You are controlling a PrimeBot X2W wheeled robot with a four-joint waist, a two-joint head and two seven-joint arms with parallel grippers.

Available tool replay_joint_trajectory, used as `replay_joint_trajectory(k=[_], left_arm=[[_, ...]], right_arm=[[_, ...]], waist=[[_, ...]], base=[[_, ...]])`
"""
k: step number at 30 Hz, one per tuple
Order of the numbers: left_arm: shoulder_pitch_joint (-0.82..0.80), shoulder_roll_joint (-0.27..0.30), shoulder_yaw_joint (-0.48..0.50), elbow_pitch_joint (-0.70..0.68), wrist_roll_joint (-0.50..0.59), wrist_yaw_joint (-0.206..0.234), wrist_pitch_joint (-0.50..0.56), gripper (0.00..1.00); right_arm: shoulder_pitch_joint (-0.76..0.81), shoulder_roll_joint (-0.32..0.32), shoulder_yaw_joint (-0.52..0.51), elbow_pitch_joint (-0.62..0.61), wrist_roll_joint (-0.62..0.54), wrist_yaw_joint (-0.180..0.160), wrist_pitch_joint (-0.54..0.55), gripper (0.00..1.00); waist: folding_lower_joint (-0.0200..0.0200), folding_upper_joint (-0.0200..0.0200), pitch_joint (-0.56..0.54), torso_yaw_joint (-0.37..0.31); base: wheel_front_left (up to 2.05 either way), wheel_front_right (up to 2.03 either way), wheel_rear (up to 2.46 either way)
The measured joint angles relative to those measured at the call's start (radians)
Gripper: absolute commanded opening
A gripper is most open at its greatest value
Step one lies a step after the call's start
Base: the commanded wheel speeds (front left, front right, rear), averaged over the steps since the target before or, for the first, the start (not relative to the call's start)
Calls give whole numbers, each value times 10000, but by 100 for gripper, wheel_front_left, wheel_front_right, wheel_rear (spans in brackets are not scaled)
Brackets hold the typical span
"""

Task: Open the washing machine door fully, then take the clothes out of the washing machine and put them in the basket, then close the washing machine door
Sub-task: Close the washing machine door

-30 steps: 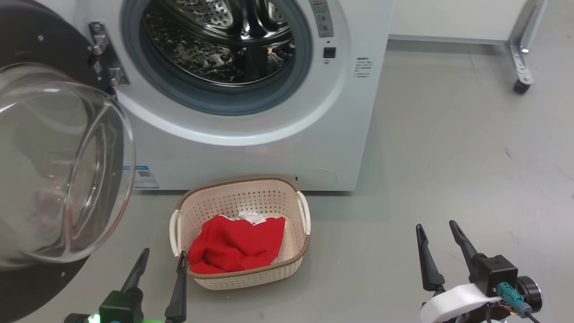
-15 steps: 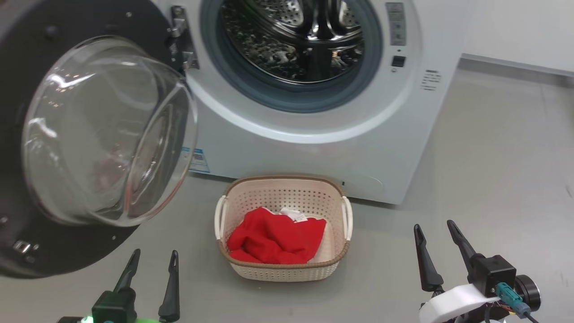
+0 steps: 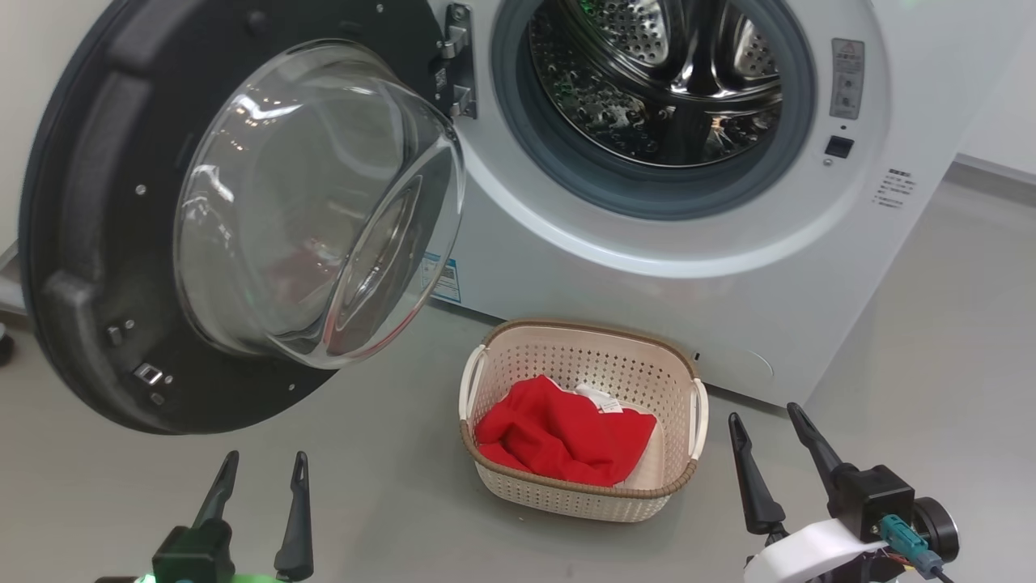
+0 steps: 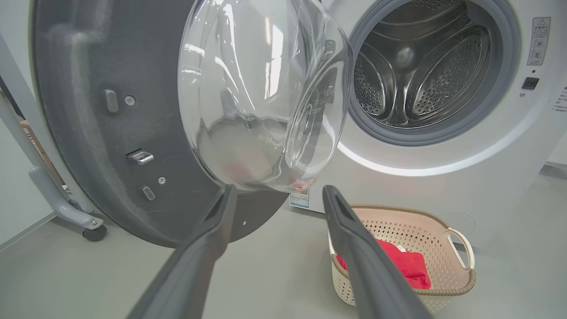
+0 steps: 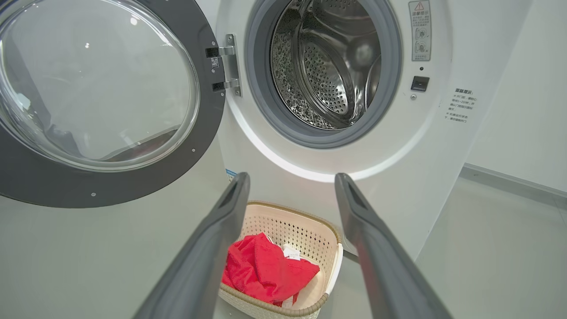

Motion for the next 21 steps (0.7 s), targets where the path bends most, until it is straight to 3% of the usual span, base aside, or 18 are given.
replay_joint_trajectory(k=[21], left_arm=[[447,21,134,-94,-15,77,10,100]], right_arm=[[139,15,389,148,31,63,0,100]], waist=[[1,0,-261,211]], base=[[0,0,0]])
